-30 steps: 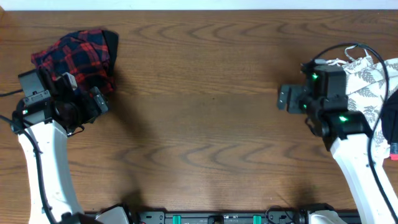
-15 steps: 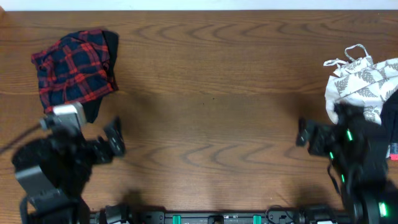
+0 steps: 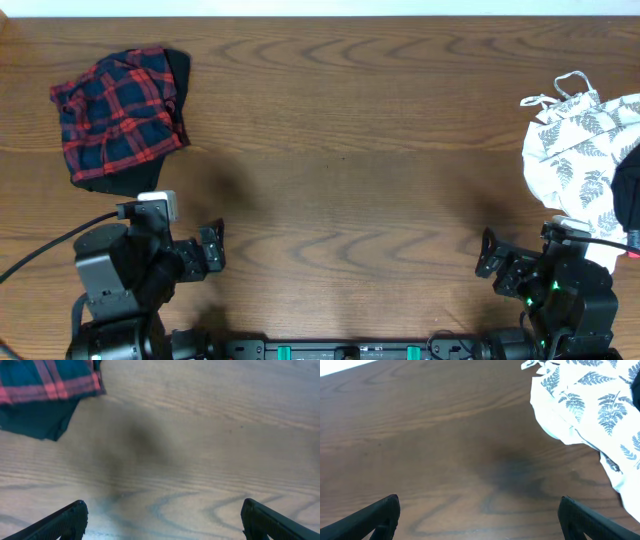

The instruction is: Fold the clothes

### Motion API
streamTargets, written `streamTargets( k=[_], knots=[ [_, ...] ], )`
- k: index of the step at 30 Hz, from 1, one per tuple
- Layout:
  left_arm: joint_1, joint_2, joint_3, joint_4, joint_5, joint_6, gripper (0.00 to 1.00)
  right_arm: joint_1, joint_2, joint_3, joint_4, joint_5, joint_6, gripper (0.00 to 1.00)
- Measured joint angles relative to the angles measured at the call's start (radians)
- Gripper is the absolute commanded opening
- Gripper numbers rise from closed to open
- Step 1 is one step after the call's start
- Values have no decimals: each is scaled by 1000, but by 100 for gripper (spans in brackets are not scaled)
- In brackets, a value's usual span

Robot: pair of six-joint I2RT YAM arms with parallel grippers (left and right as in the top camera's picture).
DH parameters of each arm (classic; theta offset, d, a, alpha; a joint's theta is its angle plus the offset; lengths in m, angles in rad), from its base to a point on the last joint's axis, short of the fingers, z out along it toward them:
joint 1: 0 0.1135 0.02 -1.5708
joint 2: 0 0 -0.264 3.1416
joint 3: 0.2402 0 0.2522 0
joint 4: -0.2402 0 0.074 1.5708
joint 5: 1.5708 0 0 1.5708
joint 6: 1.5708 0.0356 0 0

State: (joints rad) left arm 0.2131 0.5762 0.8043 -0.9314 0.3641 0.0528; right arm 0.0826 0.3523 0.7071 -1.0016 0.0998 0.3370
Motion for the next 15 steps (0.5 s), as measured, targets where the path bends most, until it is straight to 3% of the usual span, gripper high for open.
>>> streamTargets(
  k=[15],
  knots=[
    [0, 19, -25, 1, 0, 0, 98, 0, 0, 0, -49, -2, 19, 99]
  ],
)
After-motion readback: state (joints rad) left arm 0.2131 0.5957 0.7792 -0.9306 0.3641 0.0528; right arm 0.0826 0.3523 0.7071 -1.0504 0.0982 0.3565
